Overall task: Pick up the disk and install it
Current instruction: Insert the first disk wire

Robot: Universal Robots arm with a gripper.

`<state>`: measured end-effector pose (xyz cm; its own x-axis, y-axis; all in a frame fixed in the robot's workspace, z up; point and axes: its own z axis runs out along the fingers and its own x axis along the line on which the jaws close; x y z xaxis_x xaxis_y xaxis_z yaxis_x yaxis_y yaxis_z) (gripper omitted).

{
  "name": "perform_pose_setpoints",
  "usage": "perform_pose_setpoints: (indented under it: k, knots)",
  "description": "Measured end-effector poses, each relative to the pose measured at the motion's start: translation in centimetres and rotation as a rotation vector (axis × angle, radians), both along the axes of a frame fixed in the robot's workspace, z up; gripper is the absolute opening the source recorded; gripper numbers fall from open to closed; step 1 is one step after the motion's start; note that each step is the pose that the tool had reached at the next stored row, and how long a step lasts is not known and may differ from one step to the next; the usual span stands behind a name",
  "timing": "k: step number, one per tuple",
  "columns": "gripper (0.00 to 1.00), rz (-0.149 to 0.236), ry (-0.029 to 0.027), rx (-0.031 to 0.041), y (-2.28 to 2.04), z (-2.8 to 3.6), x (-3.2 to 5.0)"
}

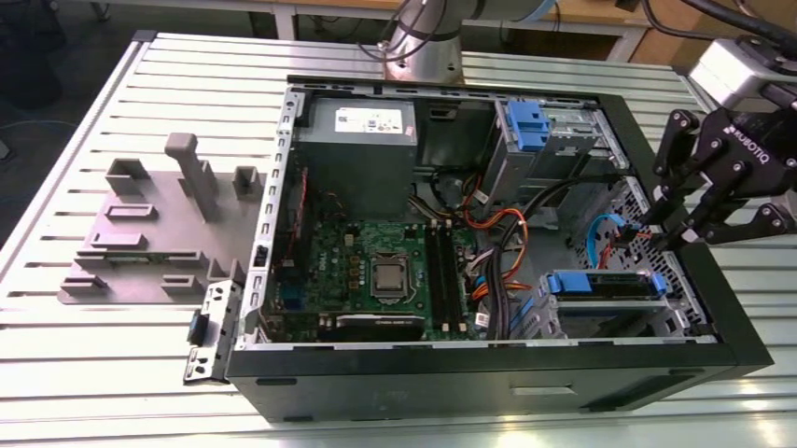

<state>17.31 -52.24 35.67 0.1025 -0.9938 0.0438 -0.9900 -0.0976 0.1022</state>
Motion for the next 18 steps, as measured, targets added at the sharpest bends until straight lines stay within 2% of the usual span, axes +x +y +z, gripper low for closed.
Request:
perform_pose_setpoints:
  k: [4, 7, 15, 17, 18]
  knots:
    - [0.37, 0.0, 0.0045, -0.0071, 0.34, -0.32, 0.3]
    - [0.37, 0.0, 0.0079, -0.0159, 0.58, -0.55, 0.47]
    - [0.37, 0.0, 0.0089, -0.0188, 0.64, -0.59, 0.52]
    - [0.36, 0.0, 0.009, -0.0253, 0.64, -0.59, 0.56]
    - [0.29, 0.0, 0.0089, -0.0303, 0.64, -0.58, 0.57]
